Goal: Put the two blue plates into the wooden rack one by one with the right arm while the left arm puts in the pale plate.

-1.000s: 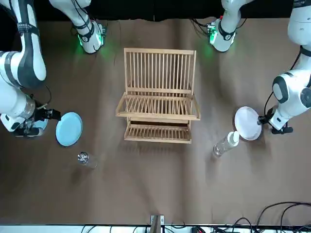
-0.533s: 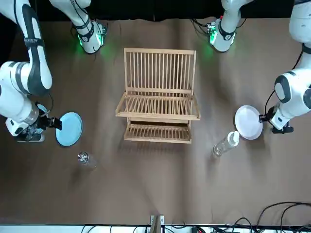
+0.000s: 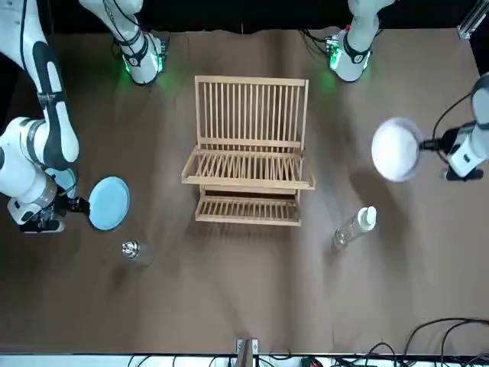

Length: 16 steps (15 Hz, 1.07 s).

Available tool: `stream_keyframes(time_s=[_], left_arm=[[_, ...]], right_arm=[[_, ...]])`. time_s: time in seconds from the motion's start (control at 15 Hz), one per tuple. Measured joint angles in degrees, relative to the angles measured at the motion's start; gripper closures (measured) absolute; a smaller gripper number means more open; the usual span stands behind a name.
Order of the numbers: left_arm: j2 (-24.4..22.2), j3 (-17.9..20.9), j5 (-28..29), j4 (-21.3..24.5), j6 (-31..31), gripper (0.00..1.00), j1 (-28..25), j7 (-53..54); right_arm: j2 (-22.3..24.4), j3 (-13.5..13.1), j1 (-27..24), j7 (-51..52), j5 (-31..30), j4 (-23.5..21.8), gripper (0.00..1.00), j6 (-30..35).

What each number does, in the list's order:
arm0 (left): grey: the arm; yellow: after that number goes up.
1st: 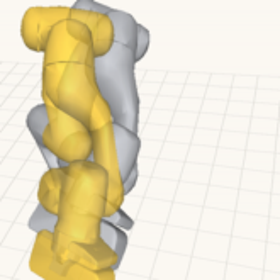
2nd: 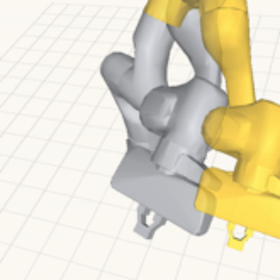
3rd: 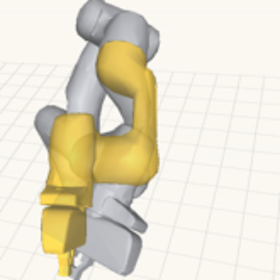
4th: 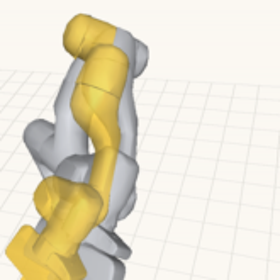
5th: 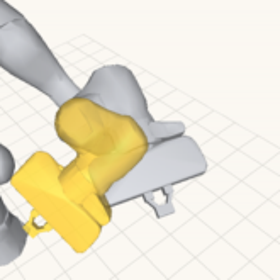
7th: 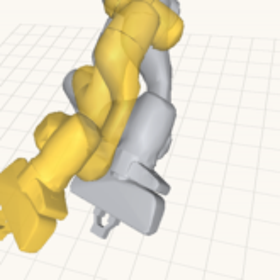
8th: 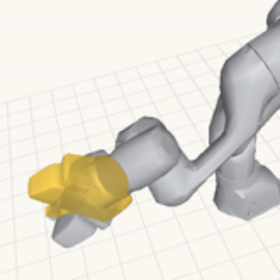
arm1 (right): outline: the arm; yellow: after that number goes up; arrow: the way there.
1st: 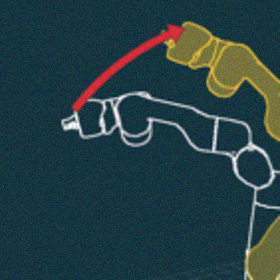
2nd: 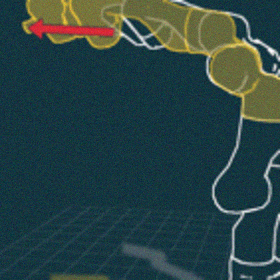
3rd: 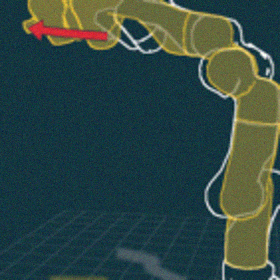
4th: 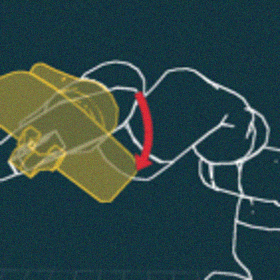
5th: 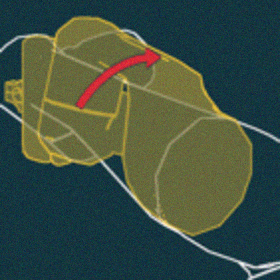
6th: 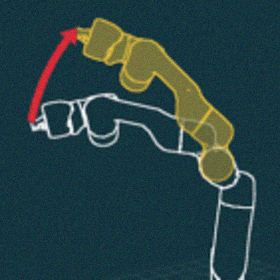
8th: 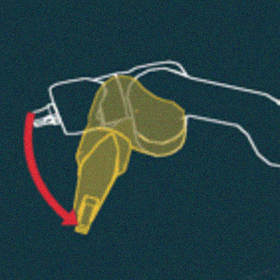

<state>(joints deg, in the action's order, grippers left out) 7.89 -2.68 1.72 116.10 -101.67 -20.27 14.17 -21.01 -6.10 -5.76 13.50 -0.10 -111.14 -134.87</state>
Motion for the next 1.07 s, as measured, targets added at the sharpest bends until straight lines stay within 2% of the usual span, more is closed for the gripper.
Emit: stream_keyframes(time_s=[0.2,0.33,0.47,0.67,0.73,0.8,0.87,1.0,1.07], left_arm=[[-3.9,-2.4,-4.2,-3.8,17.2,0.96,0.0,-1.5],[-4.8,-5.8,-6.6,-7.3,27.4,0.96,0.0,-6.5],[-4.9,-9.9,-11.1,-10.1,33.8,0.96,0.1,-13.8],[-4.6,-16.0,-18.9,-11.0,36.4,0.96,0.6,-25.5],[-3.7,-19.6,-23.3,-11.0,36.5,0.96,1.1,-32.4],[-3.1,-21.2,-25.3,-11.0,36.4,0.96,1.2,-35.2],[-2.5,-22.3,-27.1,-11.0,36.2,0.96,1.4,-37.4],[-1.4,-23.3,-29.2,-11.0,34.7,0.96,3.0,-40.8],[-0.8,-23.4,-29.6,-11.0,33.5,0.96,4.3,-42.1]], right_arm=[[-1.4,0.0,-1.4,1.9,0.0,-0.9,0.00,-2.8],[-2.0,0.0,-1.9,2.3,0.0,-1.6,0.00,-4.5],[-2.6,0.0,-2.1,2.5,0.0,-3.2,0.00,-7.3],[-4.0,0.0,-2.5,2.5,0.0,-5.8,0.01,-10.8],[-5.0,0.0,-3.3,2.6,0.0,-6.1,0.05,-11.0],[-5.5,0.0,-3.7,2.6,0.0,-6.3,0.06,-10.9],[-5.9,0.0,-4.1,2.7,0.0,-6.4,0.14,-10.8],[-6.6,0.0,-4.6,3.2,0.0,-6.5,0.17,-9.2],[-6.7,0.0,-4.7,3.3,0.0,-6.5,0.25,-7.9]])
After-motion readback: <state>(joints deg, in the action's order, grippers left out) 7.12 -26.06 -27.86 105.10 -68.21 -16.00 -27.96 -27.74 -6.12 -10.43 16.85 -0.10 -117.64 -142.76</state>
